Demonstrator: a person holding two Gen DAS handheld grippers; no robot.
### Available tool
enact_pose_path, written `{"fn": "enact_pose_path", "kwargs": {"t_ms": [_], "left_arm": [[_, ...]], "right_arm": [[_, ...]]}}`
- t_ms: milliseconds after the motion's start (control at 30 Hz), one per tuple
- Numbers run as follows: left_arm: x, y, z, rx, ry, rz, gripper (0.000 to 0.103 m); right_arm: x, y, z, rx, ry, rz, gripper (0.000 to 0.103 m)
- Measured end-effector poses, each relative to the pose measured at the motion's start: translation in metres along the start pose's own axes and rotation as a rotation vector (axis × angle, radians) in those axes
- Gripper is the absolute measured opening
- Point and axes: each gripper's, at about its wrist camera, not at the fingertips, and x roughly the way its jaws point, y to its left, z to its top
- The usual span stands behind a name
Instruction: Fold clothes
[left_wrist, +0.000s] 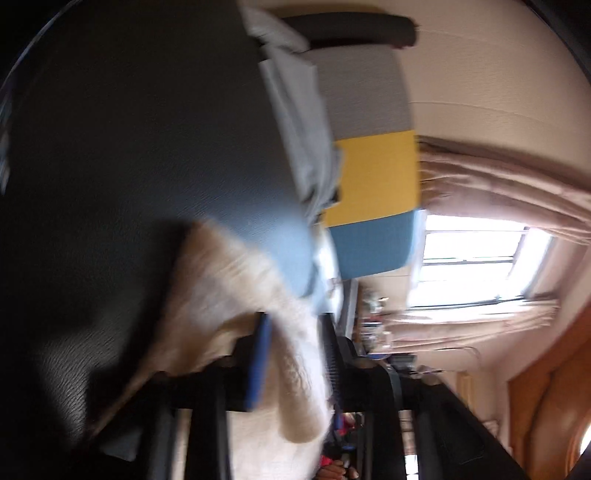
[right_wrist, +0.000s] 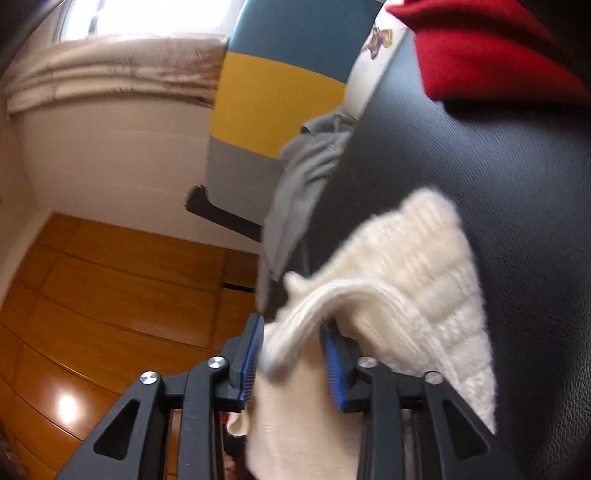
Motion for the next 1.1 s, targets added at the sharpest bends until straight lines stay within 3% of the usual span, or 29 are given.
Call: {"fn": "enact_pose_path", "kwargs": {"t_ms": [133,200,300,400,567,700,733,800,833,933,1100], "left_arm": [[-0.011,-0.018,0.008,0.045,-0.043,0.017,0.045],[-0.015,-0.022,0.006,0.083,-0.054,0.061,0.048],[-0.022,-0.023,-0.006,0.207,-0.072,0.241,0.053],[-0.026,-0.015,-0.025,0.321,-0.059,0.374,0.053],[-0.028,-0.010,-0.062,0.472,0.010,0.393,0.051],[-0.025,-0.002,-0.083,0.518,0.058,0.440,0.045],[-0.024,0.004,-0.087,0.515,0.077,0.447,0.042],[-0.026,0.012,-0.096,0.522,0.111,0.454,0.014],[-0.029,0.014,-0.101,0.532,0.122,0.453,0.007],[-0.041,0.018,-0.115,0.538,0.144,0.438,0.007],[-0.076,0.049,-0.121,0.419,0.128,0.388,0.007]], "right_arm": [[-0.010,0.010,0.008,-0.009,-0.051,-0.029,0.044],[-0.014,0.017,0.002,-0.051,-0.045,-0.081,0.044],[-0.021,0.030,-0.013,-0.153,-0.027,-0.183,0.044],[-0.024,0.051,-0.032,-0.322,-0.003,-0.295,0.044],[-0.006,0.069,-0.069,-0.579,0.072,-0.433,0.044],[0.013,0.064,-0.089,-0.661,0.115,-0.517,0.044],[0.014,0.059,-0.092,-0.671,0.113,-0.519,0.045],[0.012,0.050,-0.097,-0.683,0.092,-0.493,0.045],[0.010,0.045,-0.098,-0.676,0.085,-0.472,0.045],[0.005,0.037,-0.095,-0.606,0.122,-0.439,0.040],[-0.013,0.035,-0.119,-0.662,0.147,-0.435,0.037]]}}
